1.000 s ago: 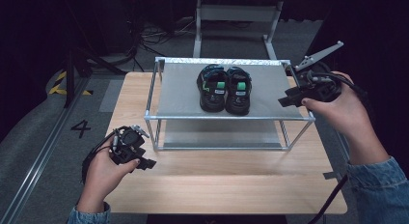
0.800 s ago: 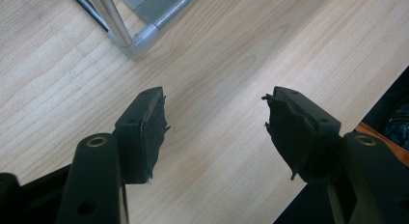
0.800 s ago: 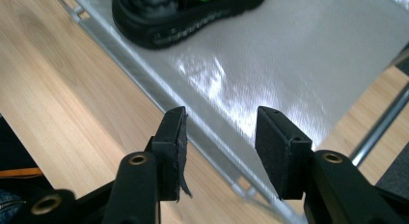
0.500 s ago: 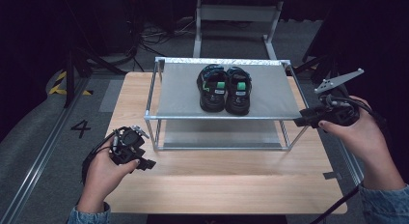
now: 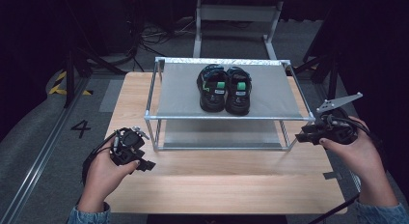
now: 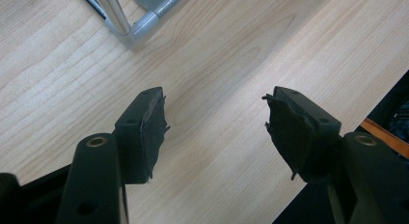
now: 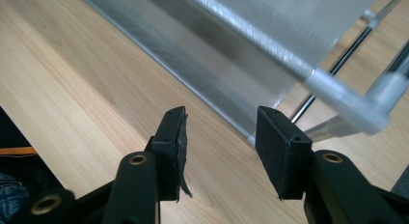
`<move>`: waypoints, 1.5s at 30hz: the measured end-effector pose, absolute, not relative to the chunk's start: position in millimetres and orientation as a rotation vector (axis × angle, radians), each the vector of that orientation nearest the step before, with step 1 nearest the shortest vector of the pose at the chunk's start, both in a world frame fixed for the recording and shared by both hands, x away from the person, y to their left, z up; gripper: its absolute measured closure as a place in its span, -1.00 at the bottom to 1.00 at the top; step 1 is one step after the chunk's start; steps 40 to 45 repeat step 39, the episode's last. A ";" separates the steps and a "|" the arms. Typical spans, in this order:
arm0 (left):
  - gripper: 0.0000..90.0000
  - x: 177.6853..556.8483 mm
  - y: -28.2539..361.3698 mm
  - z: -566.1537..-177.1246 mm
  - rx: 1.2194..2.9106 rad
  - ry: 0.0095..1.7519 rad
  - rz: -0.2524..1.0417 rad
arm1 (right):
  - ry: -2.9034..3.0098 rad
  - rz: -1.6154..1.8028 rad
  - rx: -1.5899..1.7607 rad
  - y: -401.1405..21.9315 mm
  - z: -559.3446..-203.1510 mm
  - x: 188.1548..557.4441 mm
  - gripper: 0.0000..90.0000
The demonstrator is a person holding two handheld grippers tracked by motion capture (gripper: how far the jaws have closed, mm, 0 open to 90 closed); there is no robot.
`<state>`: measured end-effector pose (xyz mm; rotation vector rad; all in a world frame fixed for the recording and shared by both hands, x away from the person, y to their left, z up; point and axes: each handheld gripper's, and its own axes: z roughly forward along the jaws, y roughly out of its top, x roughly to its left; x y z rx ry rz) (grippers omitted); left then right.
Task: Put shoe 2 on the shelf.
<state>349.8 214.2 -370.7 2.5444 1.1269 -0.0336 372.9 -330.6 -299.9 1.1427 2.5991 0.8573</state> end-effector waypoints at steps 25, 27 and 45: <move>-0.28 351.6 218.5 -377.0 2.539 1.185 0.079 | 2.625 0.866 1.209 -341.5 -383.2 373.7 0.15; -0.28 352.3 219.1 -377.9 2.535 1.179 0.099 | 2.624 0.855 1.218 -341.4 -386.2 374.0 0.15; -0.36 352.9 220.1 -380.3 2.513 1.192 0.072 | 2.622 0.841 1.224 -341.6 -391.3 373.1 0.05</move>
